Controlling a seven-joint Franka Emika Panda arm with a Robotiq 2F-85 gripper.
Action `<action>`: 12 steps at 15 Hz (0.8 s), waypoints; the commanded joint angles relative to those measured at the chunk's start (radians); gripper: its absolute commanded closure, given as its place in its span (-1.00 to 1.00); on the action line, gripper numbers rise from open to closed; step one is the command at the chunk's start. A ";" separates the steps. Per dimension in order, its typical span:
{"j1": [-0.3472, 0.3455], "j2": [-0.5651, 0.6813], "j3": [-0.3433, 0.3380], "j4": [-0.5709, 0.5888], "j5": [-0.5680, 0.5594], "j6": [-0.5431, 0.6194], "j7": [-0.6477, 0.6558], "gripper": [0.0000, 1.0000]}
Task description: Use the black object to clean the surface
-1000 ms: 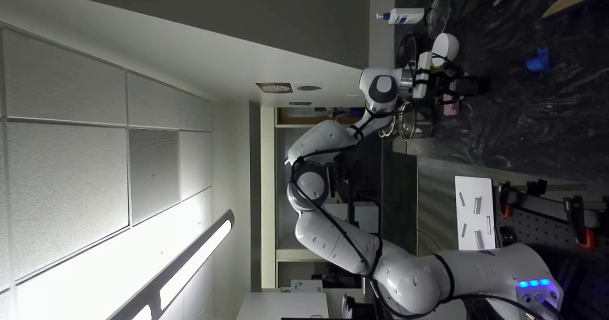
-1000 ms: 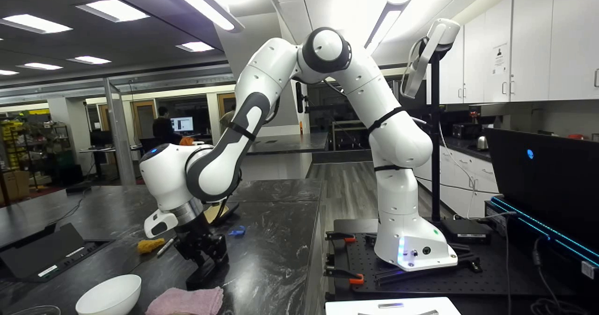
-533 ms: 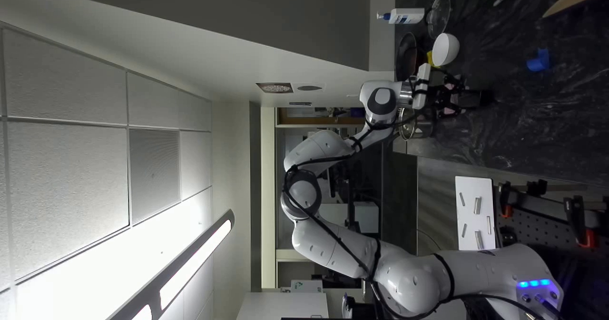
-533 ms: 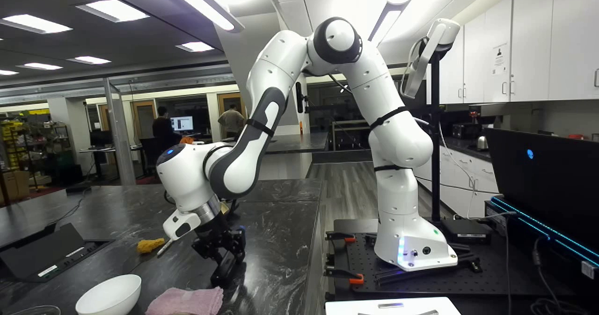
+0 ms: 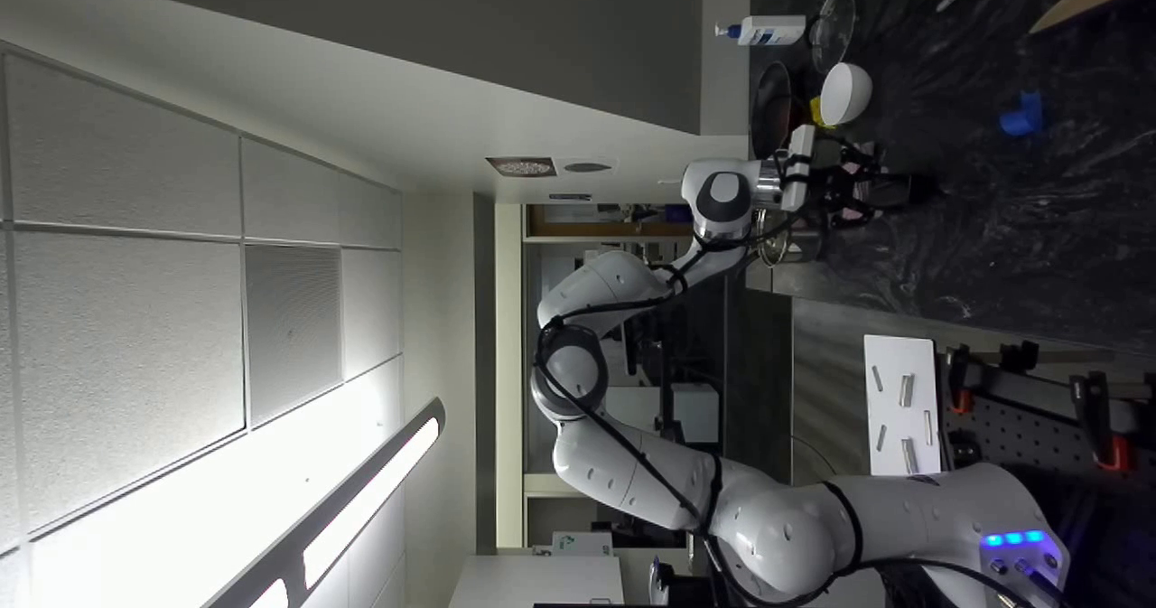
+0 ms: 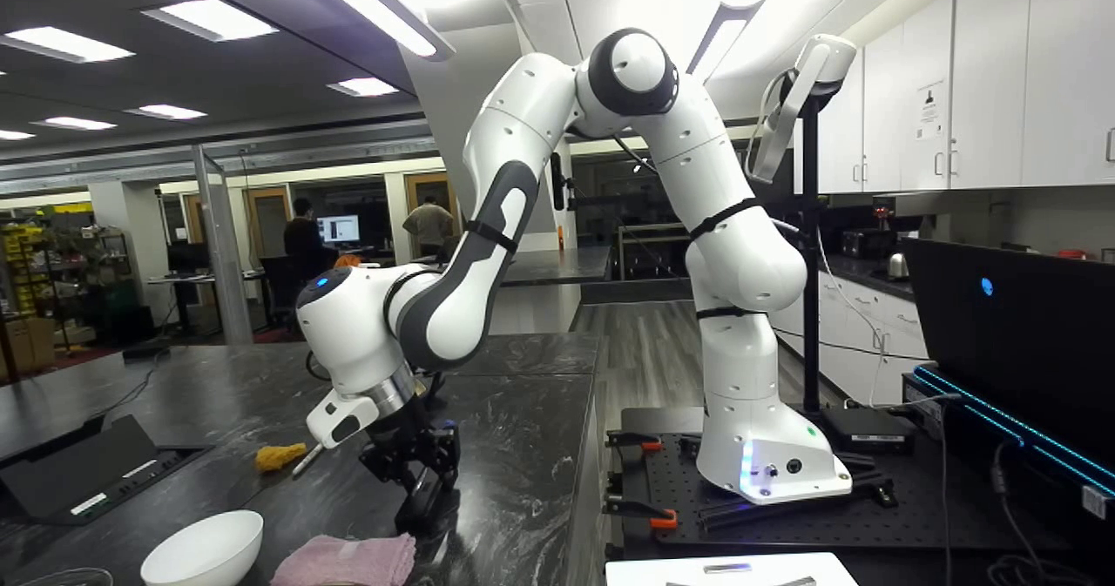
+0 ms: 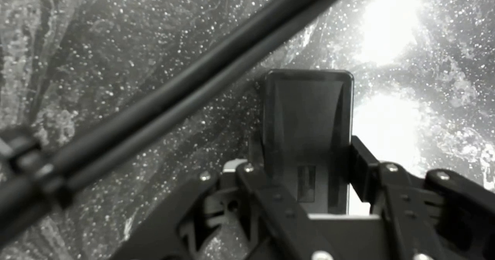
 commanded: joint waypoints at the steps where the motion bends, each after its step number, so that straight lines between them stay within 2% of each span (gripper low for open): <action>1: 0.005 0.026 -0.017 0.034 0.010 0.043 0.064 0.42; 12: -0.023 0.251 -0.108 0.366 0.050 -0.012 0.261 0.42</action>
